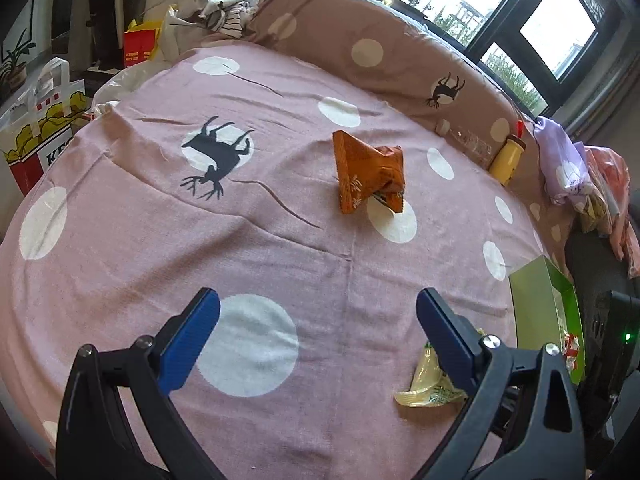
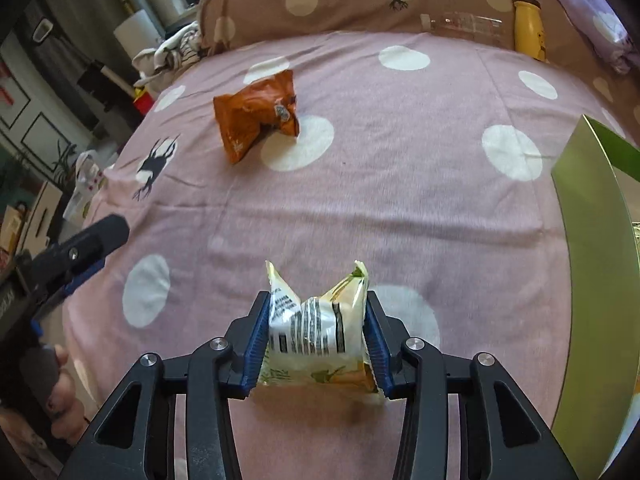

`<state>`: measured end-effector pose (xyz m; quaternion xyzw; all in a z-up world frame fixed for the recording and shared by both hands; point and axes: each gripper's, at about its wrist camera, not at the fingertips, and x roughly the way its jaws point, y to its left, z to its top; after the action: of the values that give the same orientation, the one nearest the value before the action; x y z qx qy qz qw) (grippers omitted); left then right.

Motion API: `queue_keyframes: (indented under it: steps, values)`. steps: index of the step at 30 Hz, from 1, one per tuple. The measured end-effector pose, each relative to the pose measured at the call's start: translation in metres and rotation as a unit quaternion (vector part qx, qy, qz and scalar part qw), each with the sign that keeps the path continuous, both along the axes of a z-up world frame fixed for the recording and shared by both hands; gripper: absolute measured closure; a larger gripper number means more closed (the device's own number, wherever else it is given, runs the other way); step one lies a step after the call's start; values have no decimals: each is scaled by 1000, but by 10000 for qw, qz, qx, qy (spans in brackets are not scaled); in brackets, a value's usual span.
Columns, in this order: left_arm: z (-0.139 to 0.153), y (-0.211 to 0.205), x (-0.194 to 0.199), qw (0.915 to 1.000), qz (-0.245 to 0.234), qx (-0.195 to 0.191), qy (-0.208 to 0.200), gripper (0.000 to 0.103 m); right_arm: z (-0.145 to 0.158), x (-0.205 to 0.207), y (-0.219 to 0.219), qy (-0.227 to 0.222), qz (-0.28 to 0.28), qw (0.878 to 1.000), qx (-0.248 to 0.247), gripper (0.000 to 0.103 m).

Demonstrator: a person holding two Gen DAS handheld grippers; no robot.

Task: Organize snacks
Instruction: 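Lift the yellow-green bag and carry it over the box with the right tool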

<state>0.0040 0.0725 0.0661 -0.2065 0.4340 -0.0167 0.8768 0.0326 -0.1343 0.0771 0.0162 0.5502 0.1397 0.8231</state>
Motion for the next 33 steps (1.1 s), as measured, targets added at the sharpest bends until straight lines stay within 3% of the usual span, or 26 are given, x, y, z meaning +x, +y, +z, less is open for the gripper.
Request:
queue_keyframes:
  steps: [1,3,7,10,14,18,20,24,28,33]
  values:
    - [-1,-4,0,10000,-86,-2,23,4,3,-4,-4,-125,-85,9999,-66,46]
    - [-2,-14,0,9997,-237,-11,63,4,11,-10,-16,-288,-268,9992,97,28]
    - [-5,-35,-1,9976,-661,-174,75,6,26,-10,-52,-465,-823,9924,790,27]
    - [-10,-57,-1,9926,-1142,-393,104,11,21,-7,-66,-342,-1033,9870,1186,27]
    - [-23,-84,2,9826,-1628,-807,388,28,5,1,-70,-25,-1213,9841,1297,38]
    - [-32,-102,1,9789,-1848,-698,530,35,-9,6,-72,363,-1132,9748,1888,41]
    - [-37,-108,1,9767,-1944,-699,583,46,-14,7,-68,424,-1070,9744,1930,42]
    - [-39,-115,-1,9777,-1984,-466,500,59,-22,8,-57,569,-909,9730,2042,55]
    - [-32,-121,-4,9768,-2083,-377,328,69,-12,3,-51,385,-787,9787,1854,59]
    - [-3,-145,-4,9726,-2286,-379,-204,71,28,-8,-68,-365,-936,9830,1540,59]
